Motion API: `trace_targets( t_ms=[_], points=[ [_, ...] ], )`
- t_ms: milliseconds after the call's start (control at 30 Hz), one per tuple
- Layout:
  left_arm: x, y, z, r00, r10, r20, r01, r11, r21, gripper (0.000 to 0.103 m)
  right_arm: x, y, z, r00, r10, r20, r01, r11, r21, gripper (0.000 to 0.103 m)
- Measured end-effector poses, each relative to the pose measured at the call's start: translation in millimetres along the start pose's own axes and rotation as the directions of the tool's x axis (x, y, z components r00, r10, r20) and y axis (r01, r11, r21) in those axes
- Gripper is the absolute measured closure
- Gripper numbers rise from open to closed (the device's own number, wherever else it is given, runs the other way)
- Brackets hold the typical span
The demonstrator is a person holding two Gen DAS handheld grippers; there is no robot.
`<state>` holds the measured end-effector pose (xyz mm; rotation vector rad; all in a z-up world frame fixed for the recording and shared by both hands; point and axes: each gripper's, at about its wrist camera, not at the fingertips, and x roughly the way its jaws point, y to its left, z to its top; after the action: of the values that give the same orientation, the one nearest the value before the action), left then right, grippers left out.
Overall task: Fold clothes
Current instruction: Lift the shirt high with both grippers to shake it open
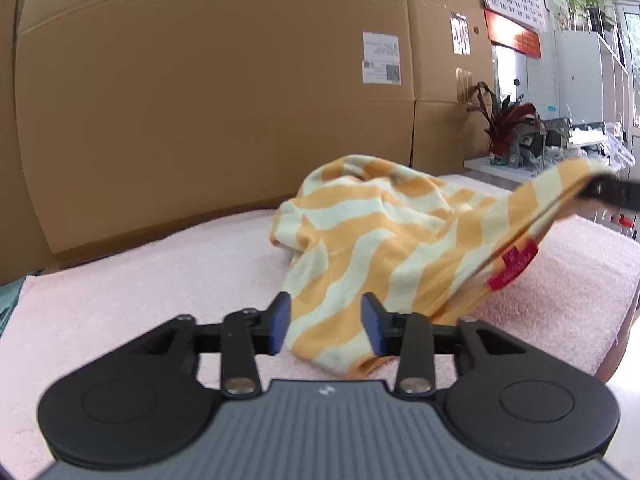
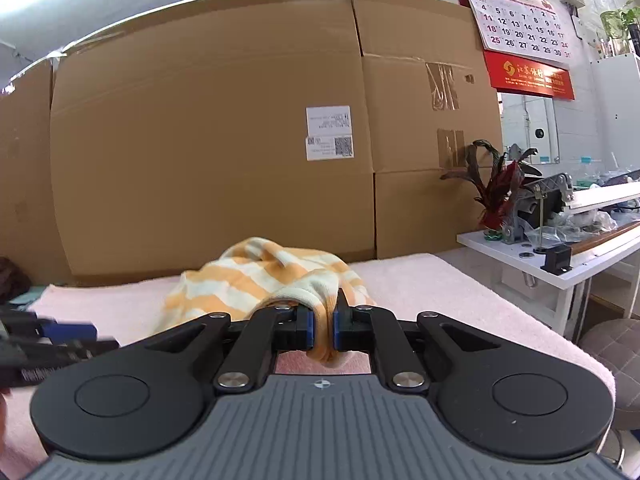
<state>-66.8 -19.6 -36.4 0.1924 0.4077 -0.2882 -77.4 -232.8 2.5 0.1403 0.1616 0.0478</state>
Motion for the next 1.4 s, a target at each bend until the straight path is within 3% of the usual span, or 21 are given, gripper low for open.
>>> trace_targets(
  t_ms=[100, 267, 500, 600, 700, 767, 800, 867, 933, 1033, 1133, 1200, 1400],
  points=[
    [4, -14, -10, 1.0, 0.0, -0.017, 0.001, 0.998, 0.065, 0.049, 3, 3, 15, 0.999, 0.033, 0.038, -0.035, 0.998, 0.047, 0.095],
    [5, -32, -19, 1.0, 0.012, -0.015, -0.009, 0.984, 0.176, 0.036, 7, 2, 44, 0.989, 0.094, 0.114, -0.11, 0.983, 0.144, 0.094],
    [37, -52, -2, 0.996, 0.058, -0.062, -0.044, 0.977, 0.207, 0.035, -2, 14, 71, 0.964, 0.162, 0.213, -0.201, 0.963, 0.179, 0.094],
    [49, -63, 8, 0.993, 0.08, -0.082, -0.061, 0.974, 0.219, 0.037, -10, 14, 77, 0.957, 0.16, 0.24, -0.203, 0.965, 0.166, 0.094],
    [49, -77, 12, 0.997, 0.068, -0.032, -0.058, 0.966, 0.253, 0.037, -18, 14, 82, 0.95, 0.159, 0.268, -0.204, 0.967, 0.152, 0.094],
    [46, -78, 14, 0.998, 0.062, -0.001, -0.06, 0.968, 0.245, 0.061, -23, 14, 86, 0.945, 0.157, 0.286, -0.205, 0.968, 0.143, 0.094],
    [43, -73, 15, 0.999, 0.054, 0.005, -0.054, 0.975, 0.218, 0.089, -25, 14, 88, 0.943, 0.157, 0.294, -0.205, 0.969, 0.139, 0.094],
    [38, -62, 18, 0.999, 0.038, 0.018, -0.041, 0.986, 0.162, 0.093, -31, 14, 92, 0.937, 0.156, 0.312, -0.205, 0.97, 0.13, 0.094],
    [22, -43, 21, 0.994, 0.077, 0.081, -0.086, 0.99, 0.111, 0.094, -36, 14, 95, 0.931, 0.155, 0.33, -0.205, 0.971, 0.121, 0.094],
    [-16, -4, 37, 0.959, 0.189, 0.213, -0.196, 0.981, 0.011, 0.094, -41, 13, 102, 0.923, 0.155, 0.351, -0.204, 0.973, 0.109, 0.094],
    [-62, 42, 65, 0.911, 0.255, 0.325, -0.224, 0.966, -0.13, 0.095, -40, 13, 112, 0.919, 0.155, 0.362, -0.203, 0.974, 0.099, 0.094],
    [-93, 61, 87, 0.869, 0.277, 0.41, -0.23, 0.96, -0.161, 0.095, -39, 13, 118, 0.917, 0.155, 0.369, -0.203, 0.975, 0.093, 0.094],
    [-173, 84, 144, 0.721, 0.323, 0.613, -0.289, 0.944, -0.157, 0.095, -54, 33, 162, 0.843, 0.22, 0.492, -0.275, 0.961, 0.041, 0.094]
  ],
)
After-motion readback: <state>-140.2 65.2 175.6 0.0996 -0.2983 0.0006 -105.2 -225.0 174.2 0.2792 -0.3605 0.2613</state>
